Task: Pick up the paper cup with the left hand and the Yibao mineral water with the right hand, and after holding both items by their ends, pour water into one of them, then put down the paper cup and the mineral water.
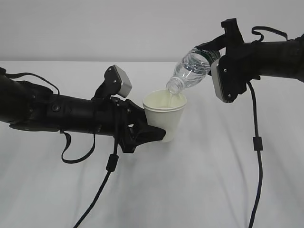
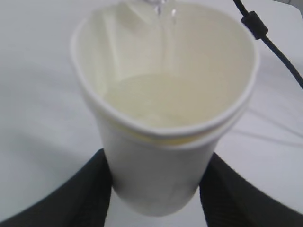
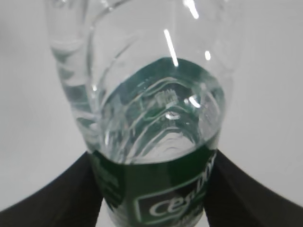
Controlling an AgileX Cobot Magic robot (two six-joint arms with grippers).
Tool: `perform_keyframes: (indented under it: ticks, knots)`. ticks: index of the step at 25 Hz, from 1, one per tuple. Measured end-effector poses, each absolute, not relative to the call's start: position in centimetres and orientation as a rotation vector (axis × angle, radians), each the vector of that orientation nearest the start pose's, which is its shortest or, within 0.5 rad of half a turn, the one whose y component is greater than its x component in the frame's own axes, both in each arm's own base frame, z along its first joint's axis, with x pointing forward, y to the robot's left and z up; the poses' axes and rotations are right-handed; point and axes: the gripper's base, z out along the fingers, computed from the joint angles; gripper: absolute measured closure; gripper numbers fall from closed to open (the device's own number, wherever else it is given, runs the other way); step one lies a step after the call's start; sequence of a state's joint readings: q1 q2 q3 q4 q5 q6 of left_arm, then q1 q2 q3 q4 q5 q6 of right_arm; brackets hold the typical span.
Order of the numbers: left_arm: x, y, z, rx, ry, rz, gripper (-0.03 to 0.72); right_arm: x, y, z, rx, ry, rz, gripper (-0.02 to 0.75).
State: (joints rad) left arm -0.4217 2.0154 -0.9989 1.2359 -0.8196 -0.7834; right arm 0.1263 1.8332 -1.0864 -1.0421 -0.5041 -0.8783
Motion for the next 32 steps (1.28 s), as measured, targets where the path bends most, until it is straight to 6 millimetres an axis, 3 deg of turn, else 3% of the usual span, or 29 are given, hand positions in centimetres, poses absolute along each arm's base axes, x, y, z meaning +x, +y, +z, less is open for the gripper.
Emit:
perform_keyframes:
  ticks: [32]
  knots:
    - [31.80,-21.32,13.76,1.165,1.742,-0.901,0.294,38.96,8.77,22.28,-1.806,0.823,-0.742,0.294]
